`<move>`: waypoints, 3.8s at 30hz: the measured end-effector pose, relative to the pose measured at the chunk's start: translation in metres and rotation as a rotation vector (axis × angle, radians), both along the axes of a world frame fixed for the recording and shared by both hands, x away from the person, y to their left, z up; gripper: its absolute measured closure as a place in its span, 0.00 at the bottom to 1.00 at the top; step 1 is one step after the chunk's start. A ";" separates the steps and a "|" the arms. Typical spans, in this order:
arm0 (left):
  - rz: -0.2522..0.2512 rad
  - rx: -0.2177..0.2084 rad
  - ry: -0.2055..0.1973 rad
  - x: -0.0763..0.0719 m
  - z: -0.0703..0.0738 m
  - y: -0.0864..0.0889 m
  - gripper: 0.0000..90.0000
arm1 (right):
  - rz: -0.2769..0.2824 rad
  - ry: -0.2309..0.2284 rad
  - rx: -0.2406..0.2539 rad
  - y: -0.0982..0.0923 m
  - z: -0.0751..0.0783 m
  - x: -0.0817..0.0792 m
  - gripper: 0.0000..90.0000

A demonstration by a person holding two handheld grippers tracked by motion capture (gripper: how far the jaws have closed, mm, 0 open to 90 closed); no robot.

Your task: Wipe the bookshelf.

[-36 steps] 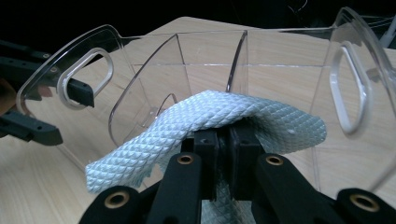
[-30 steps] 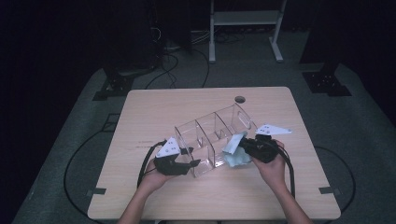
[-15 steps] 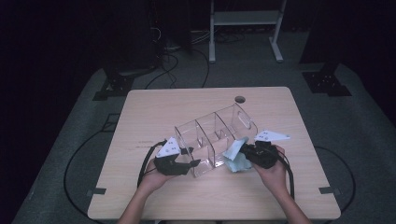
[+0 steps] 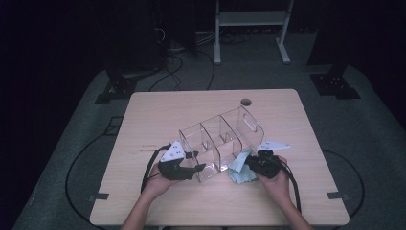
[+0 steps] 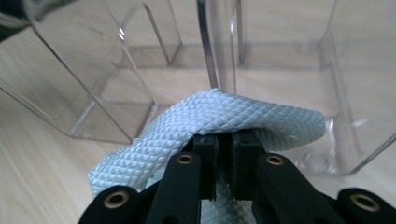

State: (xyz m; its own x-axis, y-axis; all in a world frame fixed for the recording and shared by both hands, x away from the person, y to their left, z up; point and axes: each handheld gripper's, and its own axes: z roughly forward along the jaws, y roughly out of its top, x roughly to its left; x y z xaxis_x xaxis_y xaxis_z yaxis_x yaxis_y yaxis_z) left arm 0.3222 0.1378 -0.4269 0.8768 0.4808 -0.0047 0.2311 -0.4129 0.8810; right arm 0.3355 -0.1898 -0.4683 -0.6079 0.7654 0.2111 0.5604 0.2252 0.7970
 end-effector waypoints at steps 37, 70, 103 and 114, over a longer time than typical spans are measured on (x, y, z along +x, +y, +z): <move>-0.003 0.001 0.001 0.000 0.000 -0.003 0.51 | -0.020 0.032 -0.013 0.001 -0.011 0.003 0.92; -0.006 0.001 -0.001 0.000 -0.001 -0.004 0.51 | -0.028 0.015 -0.018 0.002 -0.005 0.002 0.92; -0.007 0.005 -0.003 0.001 -0.001 -0.004 0.51 | -0.025 0.010 -0.029 0.002 -0.005 0.005 0.92; -0.005 0.006 -0.002 0.001 -0.001 -0.005 0.51 | -0.031 -0.021 0.009 -0.001 0.004 0.002 0.92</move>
State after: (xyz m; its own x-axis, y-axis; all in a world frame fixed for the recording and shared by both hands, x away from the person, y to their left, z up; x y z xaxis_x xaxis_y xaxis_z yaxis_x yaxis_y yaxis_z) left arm 0.3227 0.1329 -0.4276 0.8792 0.4764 0.0003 0.2269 -0.4193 0.8790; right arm 0.3376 -0.1903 -0.4643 -0.5885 0.7820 0.2053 0.5500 0.2011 0.8106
